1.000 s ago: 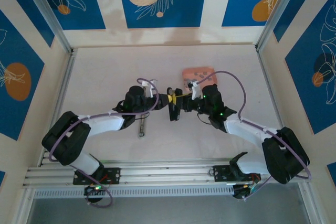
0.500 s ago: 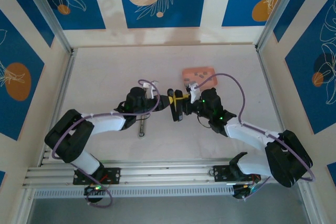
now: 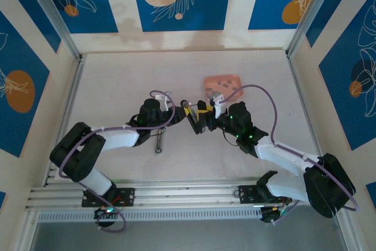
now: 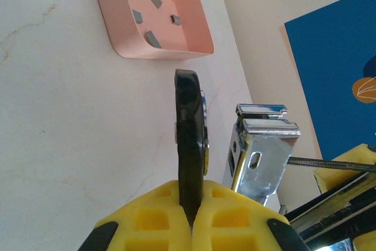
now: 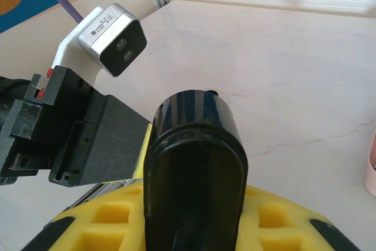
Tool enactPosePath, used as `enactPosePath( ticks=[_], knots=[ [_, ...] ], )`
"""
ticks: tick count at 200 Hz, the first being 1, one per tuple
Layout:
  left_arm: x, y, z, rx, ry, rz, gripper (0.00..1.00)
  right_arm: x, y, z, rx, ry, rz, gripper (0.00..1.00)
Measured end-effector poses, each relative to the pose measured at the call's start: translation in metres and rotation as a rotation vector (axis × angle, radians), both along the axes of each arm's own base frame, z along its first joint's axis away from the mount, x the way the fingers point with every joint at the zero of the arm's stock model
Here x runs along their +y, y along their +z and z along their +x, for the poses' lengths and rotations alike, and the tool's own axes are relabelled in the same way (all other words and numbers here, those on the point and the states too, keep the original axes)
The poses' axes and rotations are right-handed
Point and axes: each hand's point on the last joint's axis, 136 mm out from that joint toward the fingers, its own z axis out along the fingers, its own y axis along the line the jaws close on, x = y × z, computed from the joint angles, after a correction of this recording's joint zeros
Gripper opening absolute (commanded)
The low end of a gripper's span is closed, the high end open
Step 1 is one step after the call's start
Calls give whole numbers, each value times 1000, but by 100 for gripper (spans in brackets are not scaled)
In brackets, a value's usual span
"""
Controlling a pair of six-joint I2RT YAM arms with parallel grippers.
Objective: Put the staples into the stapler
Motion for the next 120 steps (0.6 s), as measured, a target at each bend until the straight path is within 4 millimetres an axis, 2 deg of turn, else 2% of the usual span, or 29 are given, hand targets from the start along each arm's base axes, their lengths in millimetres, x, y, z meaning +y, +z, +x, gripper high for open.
enactPosePath(
  ticks=[29,58,89,120],
  knots=[
    [1,-4,0,17,2,13,15,-1,4,-2,-19,4,1,0],
    [2,-13,4,48,14,41,24,-5,24,-7,-90,14,14,0],
    [4,-27,6,87,20,72,31,-6,42,-12,-149,29,38,0],
    [3,-38,5,116,17,93,34,-6,48,-12,-175,33,46,0]
  ],
)
